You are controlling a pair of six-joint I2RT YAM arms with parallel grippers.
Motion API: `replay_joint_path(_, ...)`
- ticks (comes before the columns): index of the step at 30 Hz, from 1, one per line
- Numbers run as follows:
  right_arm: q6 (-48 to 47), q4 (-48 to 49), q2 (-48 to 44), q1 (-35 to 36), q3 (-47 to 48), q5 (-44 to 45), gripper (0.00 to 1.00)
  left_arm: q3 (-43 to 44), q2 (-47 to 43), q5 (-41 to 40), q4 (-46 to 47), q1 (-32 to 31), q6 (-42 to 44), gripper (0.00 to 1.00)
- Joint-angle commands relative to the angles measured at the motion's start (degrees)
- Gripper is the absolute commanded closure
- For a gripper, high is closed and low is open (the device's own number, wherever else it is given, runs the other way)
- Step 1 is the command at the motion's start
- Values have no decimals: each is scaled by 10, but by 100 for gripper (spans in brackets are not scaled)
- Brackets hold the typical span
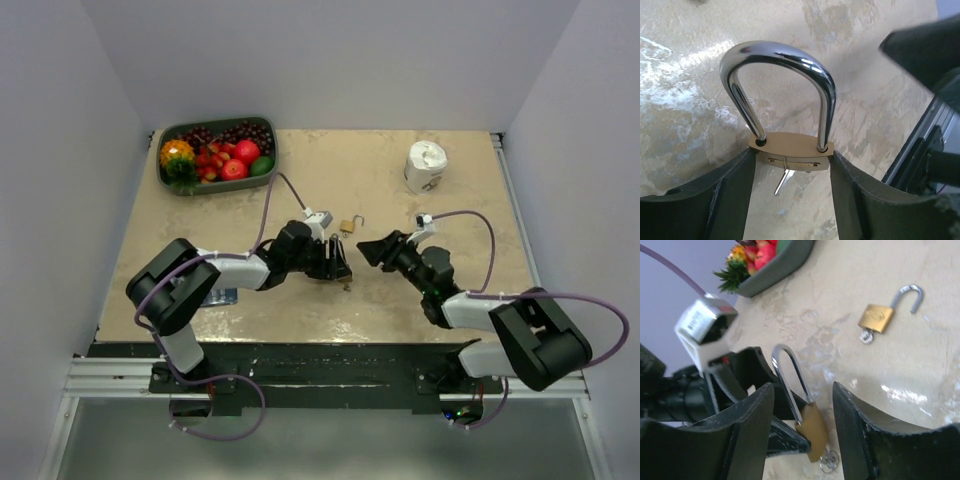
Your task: Unlock with the key
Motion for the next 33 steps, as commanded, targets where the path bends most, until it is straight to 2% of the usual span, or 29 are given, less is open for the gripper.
replay_joint_path(1, -57, -86, -70, -2, 60, -6, 44, 6, -39, 93, -12, 5, 118, 100)
replay_joint_path(5, -107, -174, -136, -7, 108, -38, 33, -6, -80, 163, -41, 11, 173, 100)
replay_joint_path(8, -125, -214, -149, -21, 137, -84, 31, -19, -109, 213, -30, 13, 165, 100)
replay_joint_path(15, -115, -169, -111, -57, 166, -285, 31, -18, -140, 370, -19, 27, 157, 100)
replay_joint_path(17, -117, -163, -106, -57, 177, -317, 31, -12, -144, 399, -29, 40, 172, 100)
replay_joint_path(21, -89, -115, -93, -58, 191, -411, 31, 3, -153, 468, -68, 63, 211, 100)
replay_joint_path(25, -30, -18, -59, -58, 190, -476, 31, -5, -163, 499, -46, 64, 213, 100)
replay_joint_path(33, 69, 145, 15, -46, 192, -549, 30, -9, -177, 541, -46, 68, 218, 100)
